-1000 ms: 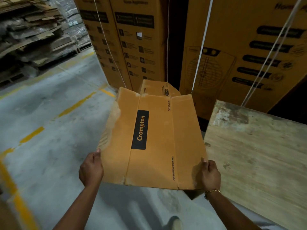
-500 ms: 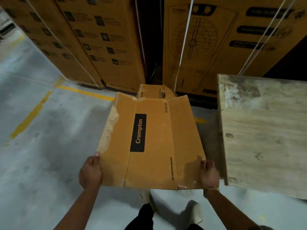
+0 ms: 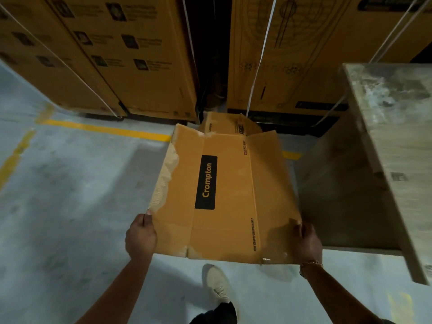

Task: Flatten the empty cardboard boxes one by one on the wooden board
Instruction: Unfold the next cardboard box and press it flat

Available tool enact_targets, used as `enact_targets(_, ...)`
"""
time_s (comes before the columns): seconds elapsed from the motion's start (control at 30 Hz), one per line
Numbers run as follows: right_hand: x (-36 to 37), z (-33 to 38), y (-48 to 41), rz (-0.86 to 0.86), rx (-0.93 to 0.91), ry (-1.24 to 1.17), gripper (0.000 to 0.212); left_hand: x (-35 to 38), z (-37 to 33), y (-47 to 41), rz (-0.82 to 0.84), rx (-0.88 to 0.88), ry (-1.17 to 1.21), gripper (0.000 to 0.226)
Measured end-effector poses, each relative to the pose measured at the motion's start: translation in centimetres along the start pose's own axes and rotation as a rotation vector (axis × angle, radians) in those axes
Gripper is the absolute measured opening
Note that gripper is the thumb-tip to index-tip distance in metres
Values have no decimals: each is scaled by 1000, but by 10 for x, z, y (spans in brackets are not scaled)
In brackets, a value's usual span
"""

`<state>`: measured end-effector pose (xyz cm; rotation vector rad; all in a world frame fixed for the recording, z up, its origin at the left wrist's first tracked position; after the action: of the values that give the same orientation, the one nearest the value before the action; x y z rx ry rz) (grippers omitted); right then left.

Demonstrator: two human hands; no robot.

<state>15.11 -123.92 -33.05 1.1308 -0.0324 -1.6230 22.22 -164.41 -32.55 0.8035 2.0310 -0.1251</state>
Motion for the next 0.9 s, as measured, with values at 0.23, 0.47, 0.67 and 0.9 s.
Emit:
enact_targets(0.23,107,-37,-89,-33,-3,70,11,108,74,-62,58,-60,-51,45)
enact_targets(0.47,187,-73,-162,81,0,123,9,182,126,-116,211,-74,-52,34)
enact_targets(0.67,208,-111,-158,214,93,81,48,175,143,-103,378,-181,42,29)
enact_targets(0.9,117,-43,-44,275,-29,178,53,90,75,-46,475,60,-189,51)
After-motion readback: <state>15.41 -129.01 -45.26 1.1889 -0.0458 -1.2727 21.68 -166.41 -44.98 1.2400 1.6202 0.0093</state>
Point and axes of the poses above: each hand's wrist, its own y-axis away from the middle knuckle, its own x-axis out of the palm, z = x × y, the point moved 1 cm from there along -y, towards the middle knuckle, and after that the axes turned 3 degrees about x, right-handed, at the moved point
